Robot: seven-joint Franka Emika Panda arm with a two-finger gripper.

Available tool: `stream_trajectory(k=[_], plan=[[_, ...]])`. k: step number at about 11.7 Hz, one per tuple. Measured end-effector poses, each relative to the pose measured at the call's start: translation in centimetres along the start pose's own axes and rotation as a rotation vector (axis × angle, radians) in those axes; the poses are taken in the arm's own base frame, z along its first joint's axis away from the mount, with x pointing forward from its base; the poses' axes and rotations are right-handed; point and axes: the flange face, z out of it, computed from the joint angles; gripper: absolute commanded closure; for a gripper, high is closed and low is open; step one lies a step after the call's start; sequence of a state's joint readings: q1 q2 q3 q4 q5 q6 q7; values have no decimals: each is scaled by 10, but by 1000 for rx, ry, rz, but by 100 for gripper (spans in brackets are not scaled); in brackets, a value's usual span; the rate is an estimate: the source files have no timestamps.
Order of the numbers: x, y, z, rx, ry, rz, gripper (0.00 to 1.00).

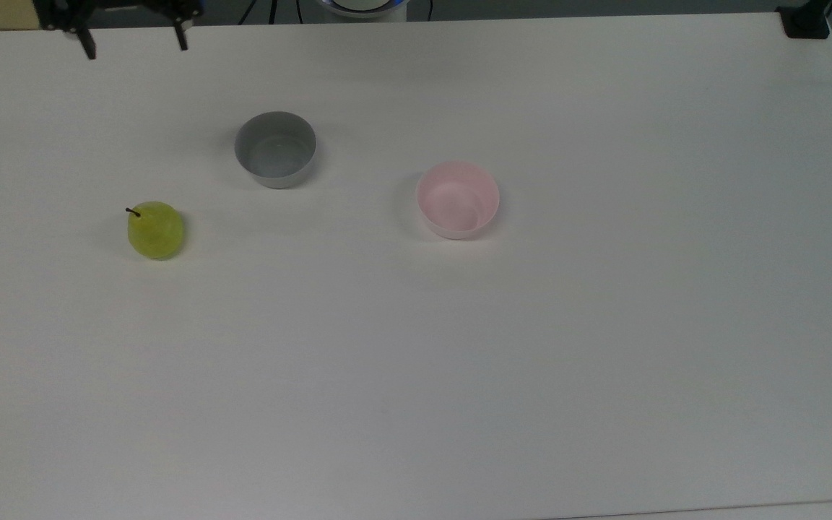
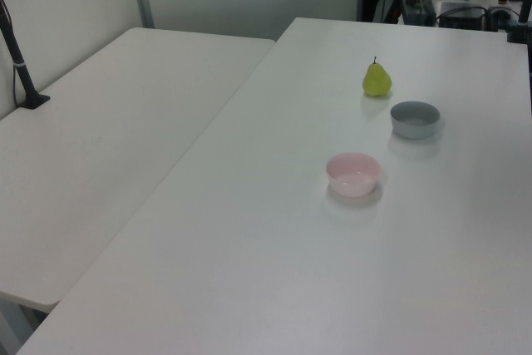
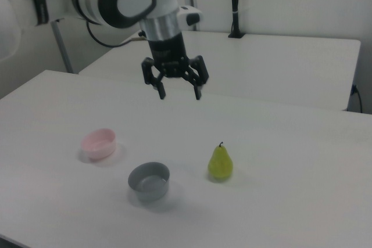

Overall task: Place the pear in the bowl
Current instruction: 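Lower the open gripper around the pear, then close the gripper on the pear and lift it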

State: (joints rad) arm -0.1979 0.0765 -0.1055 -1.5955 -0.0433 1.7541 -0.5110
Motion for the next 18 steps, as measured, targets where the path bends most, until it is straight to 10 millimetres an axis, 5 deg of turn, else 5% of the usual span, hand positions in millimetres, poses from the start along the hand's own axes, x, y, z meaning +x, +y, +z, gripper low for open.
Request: stream_trajectory(k=[4, 9, 15, 16, 17, 18], plan=[[10, 33, 72, -7, -4, 45, 0], [17, 42, 156, -21, 10, 165, 0], [36, 43, 228, -36, 22, 222, 0], [38, 42, 236, -39, 27, 221, 23], [41, 41, 244, -44, 36, 219, 69], [42, 41, 247, -45, 38, 218, 100]])
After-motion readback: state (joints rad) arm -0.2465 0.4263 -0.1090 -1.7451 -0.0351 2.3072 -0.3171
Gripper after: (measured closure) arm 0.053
